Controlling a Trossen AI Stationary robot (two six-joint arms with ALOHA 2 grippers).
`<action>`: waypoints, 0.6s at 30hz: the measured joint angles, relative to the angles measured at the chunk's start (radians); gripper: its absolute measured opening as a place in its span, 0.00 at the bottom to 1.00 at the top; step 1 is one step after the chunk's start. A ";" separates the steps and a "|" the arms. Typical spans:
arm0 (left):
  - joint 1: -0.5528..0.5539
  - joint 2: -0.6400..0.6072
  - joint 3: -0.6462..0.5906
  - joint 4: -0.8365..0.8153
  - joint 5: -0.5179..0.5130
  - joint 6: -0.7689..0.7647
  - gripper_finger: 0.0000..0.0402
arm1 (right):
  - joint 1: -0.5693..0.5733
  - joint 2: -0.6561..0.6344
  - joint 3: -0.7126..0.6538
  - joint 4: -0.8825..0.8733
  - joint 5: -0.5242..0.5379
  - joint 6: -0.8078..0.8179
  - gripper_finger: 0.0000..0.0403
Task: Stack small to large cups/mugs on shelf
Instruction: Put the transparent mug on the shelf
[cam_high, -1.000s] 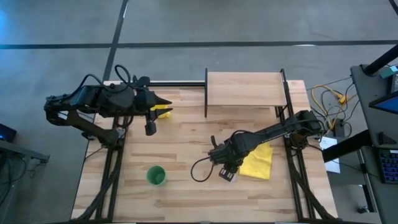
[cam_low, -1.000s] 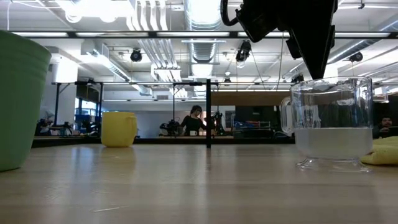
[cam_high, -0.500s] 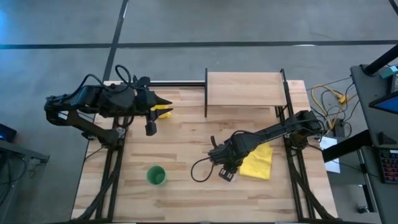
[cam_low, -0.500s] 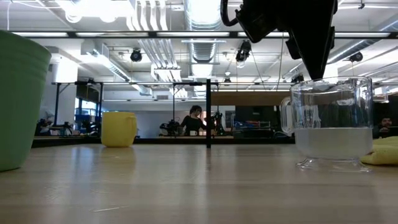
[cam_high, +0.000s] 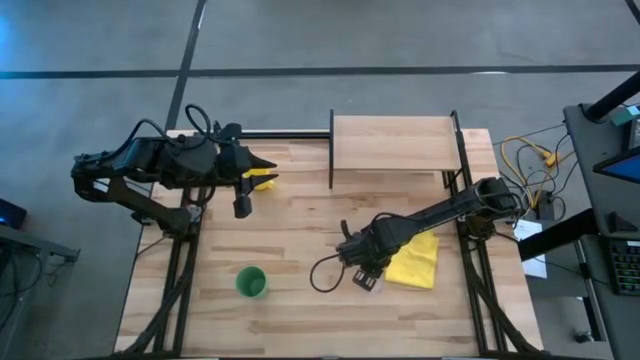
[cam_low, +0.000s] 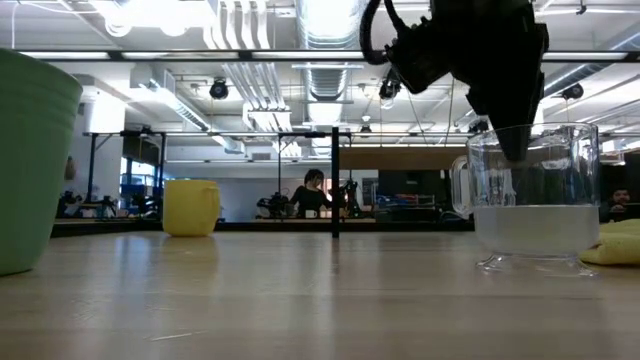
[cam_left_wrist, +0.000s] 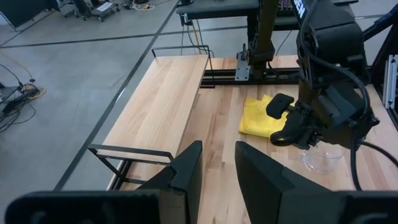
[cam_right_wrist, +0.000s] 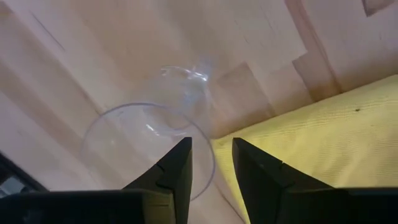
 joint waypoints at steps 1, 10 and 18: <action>0.000 0.000 0.000 0.000 0.000 0.000 0.20 | 0.000 0.000 -0.007 0.006 0.000 0.000 0.27; 0.000 0.001 0.002 0.000 0.000 0.000 0.20 | 0.000 0.000 -0.015 0.018 -0.002 -0.054 0.21; 0.000 0.000 0.002 -0.001 0.000 0.000 0.20 | -0.024 -0.010 -0.002 0.023 -0.002 -0.120 0.02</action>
